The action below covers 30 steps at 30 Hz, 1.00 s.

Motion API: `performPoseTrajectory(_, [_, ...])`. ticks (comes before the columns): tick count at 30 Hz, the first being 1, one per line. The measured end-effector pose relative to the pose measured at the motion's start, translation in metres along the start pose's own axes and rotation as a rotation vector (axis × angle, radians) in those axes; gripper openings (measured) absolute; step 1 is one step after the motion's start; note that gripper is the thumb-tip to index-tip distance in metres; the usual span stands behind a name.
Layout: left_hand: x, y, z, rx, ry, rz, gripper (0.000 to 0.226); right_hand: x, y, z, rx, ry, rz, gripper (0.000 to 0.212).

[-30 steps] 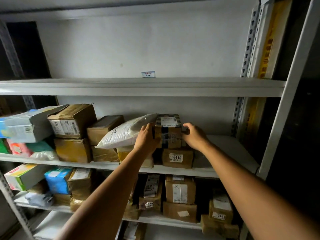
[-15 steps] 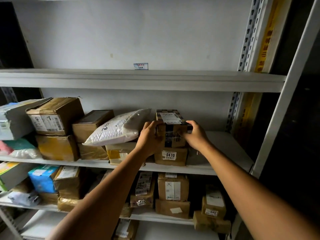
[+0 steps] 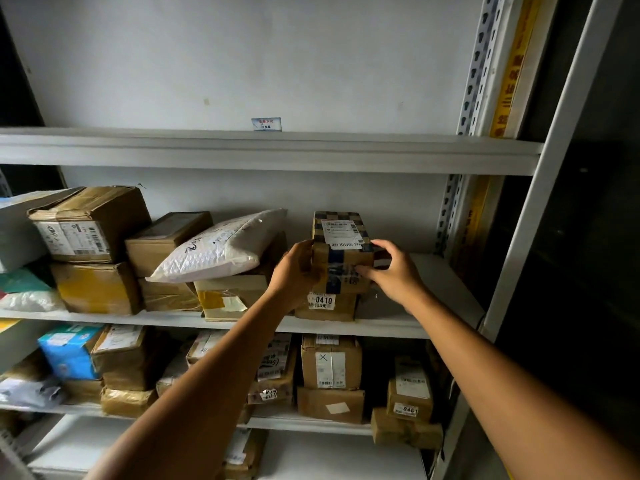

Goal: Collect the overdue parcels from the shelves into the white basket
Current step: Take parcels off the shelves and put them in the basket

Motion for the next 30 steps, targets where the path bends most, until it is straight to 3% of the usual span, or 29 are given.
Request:
performPoseTrajectory(15, [0.009, 0.002, 0.057, -0.094, -0.059, 0.301, 0.071, -0.015, 0.001, 0.061, 0.011, 0.030, -0.023, 0.073])
performPoseTrajectory(23, [0.027, 0.014, 0.083, -0.020, -0.111, 0.194, 0.073, -0.037, 0.014, 0.105, 0.068, 0.112, -0.030, 0.074])
performPoseTrajectory(30, [0.076, 0.032, 0.086, 0.046, -0.288, 0.192, 0.068, -0.077, 0.037, 0.146, 0.179, 0.293, 0.007, 0.073])
Point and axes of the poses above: each hand's wrist, its own z-axis away from the middle knuckle, its own x-axis out of the palm, y = z × x, the point moved 10 cm from there along -z, towards the middle knuckle, and after that the axes turned 2 degrees about z, right-handed, at the moved point
